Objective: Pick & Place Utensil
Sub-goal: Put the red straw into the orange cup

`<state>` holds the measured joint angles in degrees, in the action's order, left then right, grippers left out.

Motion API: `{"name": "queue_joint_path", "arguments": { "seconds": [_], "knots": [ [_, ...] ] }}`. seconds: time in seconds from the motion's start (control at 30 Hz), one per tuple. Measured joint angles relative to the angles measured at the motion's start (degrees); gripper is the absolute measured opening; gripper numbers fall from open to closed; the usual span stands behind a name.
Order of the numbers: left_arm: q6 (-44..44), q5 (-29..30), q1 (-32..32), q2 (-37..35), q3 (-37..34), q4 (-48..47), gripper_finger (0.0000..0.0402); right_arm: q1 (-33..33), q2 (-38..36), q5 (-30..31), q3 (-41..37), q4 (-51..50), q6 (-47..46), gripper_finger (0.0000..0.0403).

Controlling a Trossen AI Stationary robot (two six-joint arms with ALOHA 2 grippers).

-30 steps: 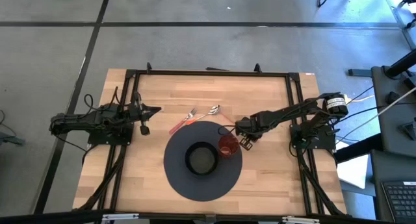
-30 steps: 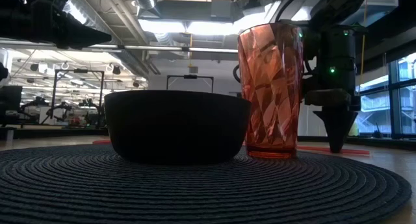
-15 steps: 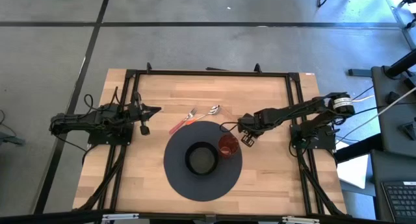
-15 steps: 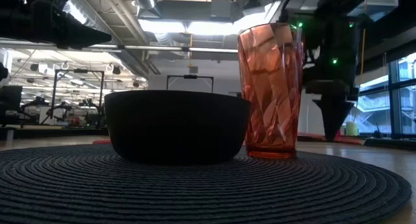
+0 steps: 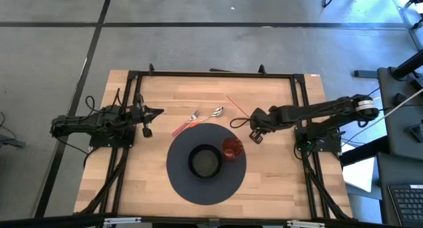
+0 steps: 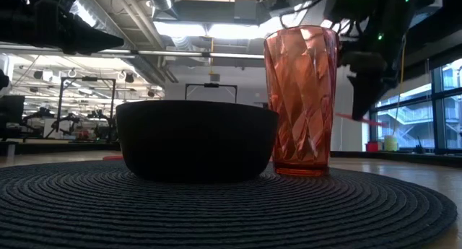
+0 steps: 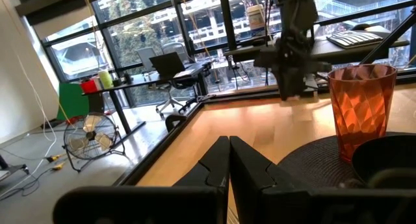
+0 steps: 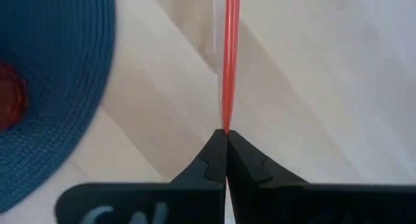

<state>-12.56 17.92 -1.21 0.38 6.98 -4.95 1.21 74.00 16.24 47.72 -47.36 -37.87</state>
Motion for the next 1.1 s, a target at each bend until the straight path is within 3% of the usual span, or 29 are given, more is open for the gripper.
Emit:
{"name": "queue_joint_path", "arguments": {
  "seconds": [0.27, 0.73, 0.9, 1.1],
  "knots": [
    [0.0, -0.01, 0.0, -0.01, 0.0, 0.0, 0.0004, 1.54, -10.51, 6.92, 0.04, 3.81, 7.95, 0.0001],
    [-0.2, 0.01, 0.0, -0.02, 0.0, -0.04, 0.0004, 8.78, -26.53, 10.22, -0.36, 19.35, 29.6, 0.0001],
    [-0.2, 0.06, 0.0, 0.0, 0.0, -0.73, 0.0004, 9.16, -29.93, 4.54, -6.19, 31.75, 37.18, 0.0001],
    [-0.2, 0.44, 0.0, -0.01, 0.0, -1.03, 0.0004, 9.14, -31.48, 3.07, -17.25, 48.14, 41.1, 0.0001]
  ]
}}
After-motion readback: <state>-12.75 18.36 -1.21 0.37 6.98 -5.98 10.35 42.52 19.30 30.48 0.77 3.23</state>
